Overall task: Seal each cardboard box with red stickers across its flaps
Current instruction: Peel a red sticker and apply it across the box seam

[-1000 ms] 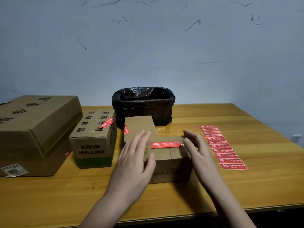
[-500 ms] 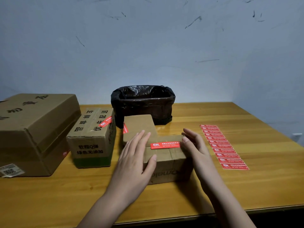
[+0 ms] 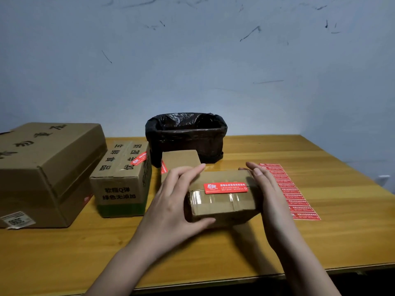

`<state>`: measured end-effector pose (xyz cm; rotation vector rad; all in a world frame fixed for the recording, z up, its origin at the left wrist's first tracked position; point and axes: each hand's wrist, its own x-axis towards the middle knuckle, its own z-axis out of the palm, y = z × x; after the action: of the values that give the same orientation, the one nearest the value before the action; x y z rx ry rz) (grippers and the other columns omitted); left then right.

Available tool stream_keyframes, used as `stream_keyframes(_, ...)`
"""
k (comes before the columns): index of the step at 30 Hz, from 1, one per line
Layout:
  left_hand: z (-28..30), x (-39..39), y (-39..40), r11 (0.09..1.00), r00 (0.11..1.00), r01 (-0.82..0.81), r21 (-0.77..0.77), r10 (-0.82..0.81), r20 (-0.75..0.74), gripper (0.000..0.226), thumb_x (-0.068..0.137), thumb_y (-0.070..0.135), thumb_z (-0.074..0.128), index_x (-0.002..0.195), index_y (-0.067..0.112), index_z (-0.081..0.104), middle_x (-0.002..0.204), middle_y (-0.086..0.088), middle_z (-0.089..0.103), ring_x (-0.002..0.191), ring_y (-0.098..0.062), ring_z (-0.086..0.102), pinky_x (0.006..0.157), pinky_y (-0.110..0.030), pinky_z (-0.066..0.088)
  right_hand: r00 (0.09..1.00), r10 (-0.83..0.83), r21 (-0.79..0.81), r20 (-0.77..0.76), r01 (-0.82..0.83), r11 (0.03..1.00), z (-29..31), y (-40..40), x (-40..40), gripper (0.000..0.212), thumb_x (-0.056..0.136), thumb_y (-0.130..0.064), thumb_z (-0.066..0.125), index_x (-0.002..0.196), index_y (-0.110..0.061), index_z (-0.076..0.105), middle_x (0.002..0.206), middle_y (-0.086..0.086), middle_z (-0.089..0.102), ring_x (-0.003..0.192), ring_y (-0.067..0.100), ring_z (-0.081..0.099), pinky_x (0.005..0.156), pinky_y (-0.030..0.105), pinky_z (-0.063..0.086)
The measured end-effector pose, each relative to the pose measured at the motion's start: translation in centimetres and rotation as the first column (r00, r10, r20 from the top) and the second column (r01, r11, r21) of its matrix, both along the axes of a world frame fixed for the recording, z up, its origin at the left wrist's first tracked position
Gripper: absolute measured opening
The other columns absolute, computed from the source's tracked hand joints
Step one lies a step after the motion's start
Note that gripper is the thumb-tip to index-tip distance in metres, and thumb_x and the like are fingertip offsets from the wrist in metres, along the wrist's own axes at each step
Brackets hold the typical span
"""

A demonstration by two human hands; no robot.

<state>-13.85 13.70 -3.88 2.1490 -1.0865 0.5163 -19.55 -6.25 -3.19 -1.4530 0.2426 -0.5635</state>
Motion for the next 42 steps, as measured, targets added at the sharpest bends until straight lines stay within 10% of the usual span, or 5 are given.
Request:
stream_keyframes(12, 3.5, 0.0, -1.0, 0.968, 0.791, 0.25, 0.001, -0.204, 0.577, 0.061, 0.088, 0.034, 0.067, 0.136, 0.013, 0.036, 0.134, -0.014, 0.037, 0.129, -0.029, 0.044, 0.109, -0.041, 0.038, 0.989, 0.118, -0.063, -0.086, -0.124, 0.99, 3.5, -1.6, -2.7, 0.045, 0.072, -0.08, 0.049, 0.099, -0.047, 0.066, 0.098, -0.016, 0.072, 0.1, 0.013, 0.066, 0.091, 0.042, 0.048)
stream_keyframes(24, 3.1, 2.2, -0.5, 0.983, 0.541, 0.175, 0.047, -0.136, 0.83, 0.072, 0.089, 0.017, 0.068, 0.146, 0.029, 0.025, 0.139, -0.009, 0.038, 0.139, -0.024, 0.035, 0.114, -0.049, 0.028, 0.959, 0.277, 0.147, -0.064, -0.266, 0.953, 3.6, -1.5, -1.9, 0.045, 0.089, -0.044, 0.051, 0.126, -0.019, 0.059, 0.114, 0.006, 0.071, 0.108, 0.025, 0.065, 0.086, 0.042, 0.054)
stream_keyframes(33, 1.6, 0.7, 0.0, 0.997, 0.995, 0.057, -0.046, -0.052, 0.089, 0.116, 0.068, 0.082, 0.048, 0.149, 0.03, -0.018, 0.159, 0.006, -0.019, 0.148, -0.014, -0.01, 0.119, -0.036, 0.009, 0.988, 0.109, 0.211, 0.107, -0.129, 0.969, 1.2, -1.8, -0.4, 0.065, 0.072, -0.037, 0.057, 0.134, -0.019, 0.048, 0.121, 0.005, 0.067, 0.113, 0.022, 0.062, 0.085, 0.04, 0.054)
stream_keyframes(37, 4.4, 0.0, -1.1, 0.907, 0.833, -0.03, -0.421, -0.209, -0.511, 0.097, 0.07, 0.08, 0.049, 0.146, 0.045, 0.002, 0.155, 0.022, 0.009, 0.137, 0.007, 0.018, 0.104, -0.014, 0.021, 0.986, 0.078, 0.109, 0.149, -0.095, 0.99, 0.7, -1.6, 0.0, 0.087, 0.058, -0.042, 0.066, 0.139, -0.027, 0.04, 0.126, 0.004, 0.063, 0.108, 0.021, 0.065, 0.076, 0.032, 0.048)
stream_keyframes(42, 6.1, 0.7, -2.0, 0.876, 0.615, -0.088, -0.474, -0.327, -0.718, 0.085, 0.072, 0.057, 0.068, 0.144, 0.034, 0.028, 0.137, 0.01, 0.051, 0.115, -0.001, 0.054, 0.103, -0.025, 0.037, 0.978, 0.101, 0.021, 0.182, -0.106, 0.994, -0.4, -1.4, 0.2, 0.088, 0.062, -0.043, 0.067, 0.143, -0.036, 0.034, 0.138, 0.004, 0.054, 0.121, 0.024, 0.058, 0.102, 0.048, 0.044)
